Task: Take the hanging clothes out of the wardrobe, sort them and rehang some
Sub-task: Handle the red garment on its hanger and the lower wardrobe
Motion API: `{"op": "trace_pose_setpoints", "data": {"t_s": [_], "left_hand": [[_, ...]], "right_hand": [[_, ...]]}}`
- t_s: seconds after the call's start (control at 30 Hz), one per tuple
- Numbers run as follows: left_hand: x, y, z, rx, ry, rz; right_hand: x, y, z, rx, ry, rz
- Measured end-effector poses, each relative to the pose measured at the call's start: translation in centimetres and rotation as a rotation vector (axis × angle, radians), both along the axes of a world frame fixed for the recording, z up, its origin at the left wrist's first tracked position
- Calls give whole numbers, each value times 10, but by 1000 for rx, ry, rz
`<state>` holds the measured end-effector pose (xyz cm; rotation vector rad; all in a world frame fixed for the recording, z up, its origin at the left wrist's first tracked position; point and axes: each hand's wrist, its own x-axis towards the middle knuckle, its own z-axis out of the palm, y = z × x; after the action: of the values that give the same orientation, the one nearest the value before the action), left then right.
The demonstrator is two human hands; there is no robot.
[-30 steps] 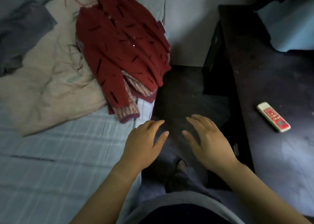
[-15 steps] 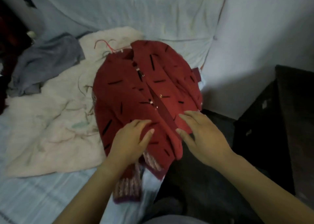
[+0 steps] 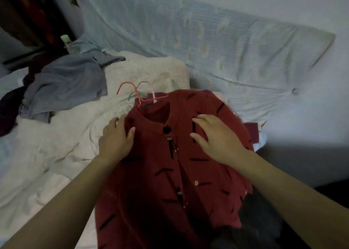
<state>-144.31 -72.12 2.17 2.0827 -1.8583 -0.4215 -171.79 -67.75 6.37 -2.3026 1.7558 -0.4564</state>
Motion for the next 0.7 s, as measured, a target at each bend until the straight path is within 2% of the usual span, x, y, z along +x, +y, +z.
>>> {"op": "trace_pose_setpoints", "data": {"t_s": [0.07, 0.2, 0.3, 0.43, 0.7], "left_hand": [[-3, -15, -7, 65, 25, 60], [-17, -31, -16, -12, 33, 174], [-31, -39, -12, 20, 72, 253], [-54, -43, -9, -49, 119, 349], [-87, -15, 3, -221, 252, 556]], "right_hand": [[-6, -51, 0, 1, 34, 50], [-12, -141, -4, 26, 96, 130], [-11, -187, -11, 100, 113, 230], [-12, -214, -27, 197, 16, 390], [-23, -209, -28, 103, -183, 521]]}}
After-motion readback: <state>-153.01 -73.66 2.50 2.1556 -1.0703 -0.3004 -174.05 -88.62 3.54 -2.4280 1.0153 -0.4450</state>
